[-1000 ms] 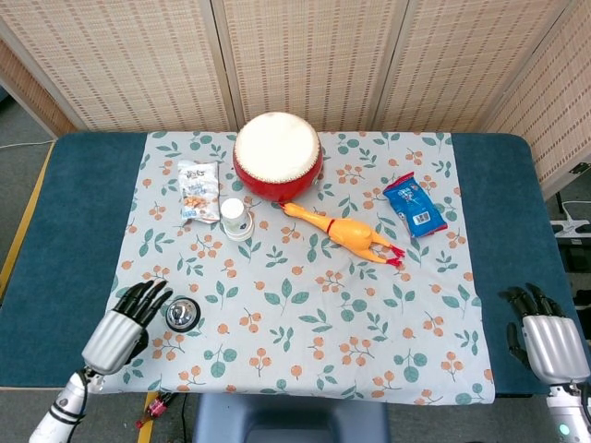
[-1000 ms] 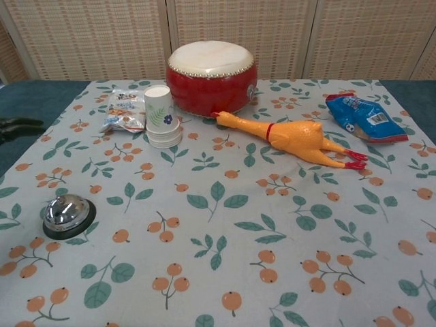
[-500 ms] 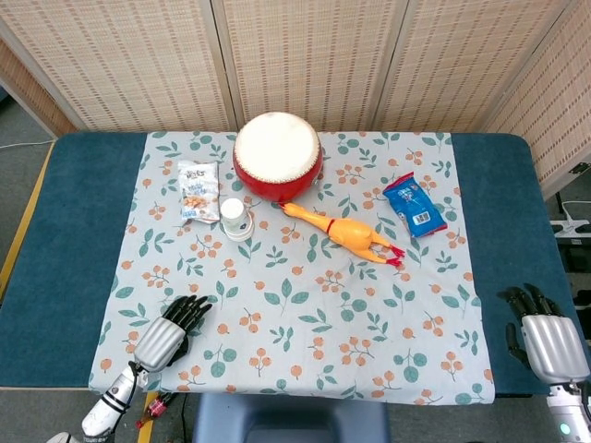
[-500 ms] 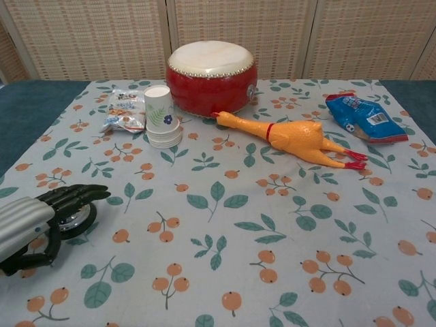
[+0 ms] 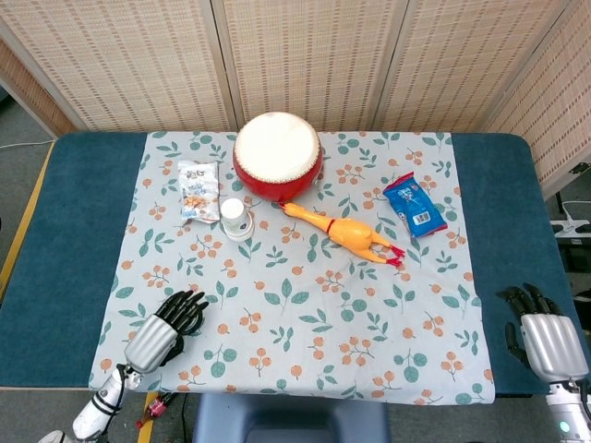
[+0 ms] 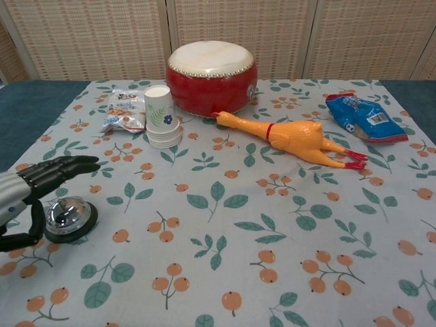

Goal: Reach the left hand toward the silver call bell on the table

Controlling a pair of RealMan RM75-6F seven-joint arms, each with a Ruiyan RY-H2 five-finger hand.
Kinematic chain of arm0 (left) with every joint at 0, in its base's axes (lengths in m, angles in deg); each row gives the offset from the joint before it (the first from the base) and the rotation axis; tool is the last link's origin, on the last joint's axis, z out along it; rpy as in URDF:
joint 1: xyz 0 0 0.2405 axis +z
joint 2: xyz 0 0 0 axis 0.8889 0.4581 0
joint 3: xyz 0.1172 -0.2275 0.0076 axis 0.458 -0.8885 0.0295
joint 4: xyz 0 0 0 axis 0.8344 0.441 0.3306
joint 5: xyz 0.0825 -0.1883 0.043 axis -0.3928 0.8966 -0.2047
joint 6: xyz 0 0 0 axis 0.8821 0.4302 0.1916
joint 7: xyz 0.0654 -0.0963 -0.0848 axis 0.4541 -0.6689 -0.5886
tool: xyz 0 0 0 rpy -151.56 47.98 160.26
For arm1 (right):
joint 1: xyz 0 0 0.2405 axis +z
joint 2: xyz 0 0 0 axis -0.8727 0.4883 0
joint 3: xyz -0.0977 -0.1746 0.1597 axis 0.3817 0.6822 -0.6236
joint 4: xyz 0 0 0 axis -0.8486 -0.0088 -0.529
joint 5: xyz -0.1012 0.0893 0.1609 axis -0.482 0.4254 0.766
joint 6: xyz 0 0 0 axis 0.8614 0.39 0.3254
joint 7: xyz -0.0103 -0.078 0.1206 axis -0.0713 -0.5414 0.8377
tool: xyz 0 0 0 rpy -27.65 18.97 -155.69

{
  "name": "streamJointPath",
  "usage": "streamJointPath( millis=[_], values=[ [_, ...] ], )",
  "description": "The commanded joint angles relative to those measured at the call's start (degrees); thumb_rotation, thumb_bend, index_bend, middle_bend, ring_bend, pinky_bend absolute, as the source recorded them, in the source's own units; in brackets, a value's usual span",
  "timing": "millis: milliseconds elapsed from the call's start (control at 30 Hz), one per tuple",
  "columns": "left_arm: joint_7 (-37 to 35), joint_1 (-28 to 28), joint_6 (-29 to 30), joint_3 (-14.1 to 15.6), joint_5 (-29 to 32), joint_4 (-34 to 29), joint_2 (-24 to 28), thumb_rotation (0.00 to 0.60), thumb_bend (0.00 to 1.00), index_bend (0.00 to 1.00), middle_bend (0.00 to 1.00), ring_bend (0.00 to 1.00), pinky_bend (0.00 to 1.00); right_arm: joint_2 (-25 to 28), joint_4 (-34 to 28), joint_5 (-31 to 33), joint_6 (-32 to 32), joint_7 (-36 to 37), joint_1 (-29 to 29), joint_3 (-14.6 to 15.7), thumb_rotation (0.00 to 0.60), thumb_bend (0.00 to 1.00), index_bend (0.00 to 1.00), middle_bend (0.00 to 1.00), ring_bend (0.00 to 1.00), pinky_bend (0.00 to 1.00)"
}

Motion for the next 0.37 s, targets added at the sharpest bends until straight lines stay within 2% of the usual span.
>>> streamJointPath(
  millis=[33,167,367],
  values=[
    [8.66,-0.61,4.08,-0.12,-2.15,-14.71,11.72,0.6,1.0,0.0,0.0,0.0,0.13,-0.12,0.0,0.57,0.4,-0.38,0.21,-0.15,0.6,0.59,0.23,0.17,0.08,0.23],
    [12.07,0.61,3.52,0.29,-0.95,-20.18,17.69,0.6,1.0,0.0,0.0,0.0,0.15,-0.25,-0.22,0.59,0.4,-0.69,0.26,-0.12,0.6,0.59,0.23,0.17,0.08,0.23],
    [10.56,3.25,1.53,-0.8,4.28,-20.36,19.71,0.6,1.0,0.0,0.0,0.0,0.16,-0.95,0.27,0.36,-0.21,-1.4,0.13,-0.13,0.6,0.59,0.23,0.17,0.08,0.23]
  ],
)
